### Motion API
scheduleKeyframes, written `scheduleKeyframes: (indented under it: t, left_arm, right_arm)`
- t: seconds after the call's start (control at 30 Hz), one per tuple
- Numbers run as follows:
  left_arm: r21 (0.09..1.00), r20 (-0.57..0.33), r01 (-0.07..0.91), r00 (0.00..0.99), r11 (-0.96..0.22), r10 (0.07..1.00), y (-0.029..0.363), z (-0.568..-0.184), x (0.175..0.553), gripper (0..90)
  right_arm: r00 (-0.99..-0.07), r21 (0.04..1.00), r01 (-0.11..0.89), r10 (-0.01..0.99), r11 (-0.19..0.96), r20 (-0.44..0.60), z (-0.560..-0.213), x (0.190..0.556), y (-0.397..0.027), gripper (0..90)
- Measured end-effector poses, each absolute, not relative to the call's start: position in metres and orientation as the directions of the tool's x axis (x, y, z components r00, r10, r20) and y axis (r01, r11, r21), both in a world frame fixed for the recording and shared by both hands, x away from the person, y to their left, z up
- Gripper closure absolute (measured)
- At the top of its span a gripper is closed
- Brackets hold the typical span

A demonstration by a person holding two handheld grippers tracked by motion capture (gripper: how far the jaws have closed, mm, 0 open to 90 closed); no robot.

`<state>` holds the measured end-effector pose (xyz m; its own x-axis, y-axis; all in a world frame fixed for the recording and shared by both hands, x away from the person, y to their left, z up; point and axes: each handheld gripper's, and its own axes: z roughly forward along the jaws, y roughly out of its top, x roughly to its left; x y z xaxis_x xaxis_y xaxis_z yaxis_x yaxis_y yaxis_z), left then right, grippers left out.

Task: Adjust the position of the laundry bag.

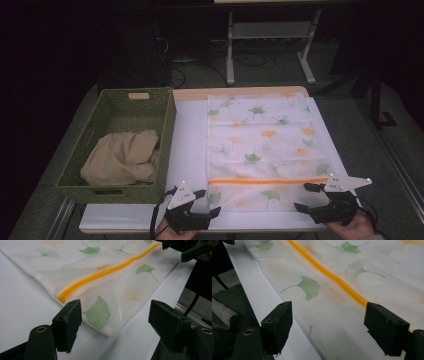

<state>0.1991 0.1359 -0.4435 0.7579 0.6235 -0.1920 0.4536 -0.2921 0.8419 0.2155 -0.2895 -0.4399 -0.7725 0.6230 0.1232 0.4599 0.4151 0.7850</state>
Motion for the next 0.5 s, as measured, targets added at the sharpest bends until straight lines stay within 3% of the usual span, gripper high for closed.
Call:
scheduleKeyframes:
  t: [0.5]
  left_arm:
    - [0.834, -0.175, 0.450, 0.765, -0.319, 0.620, 0.1318, -0.4454, 0.2039, 26.1]
  right_arm:
    - [-0.754, 0.789, 0.465, 0.646, 0.402, 0.115, -0.4379, 0.2132, -0.2963, 21.9]
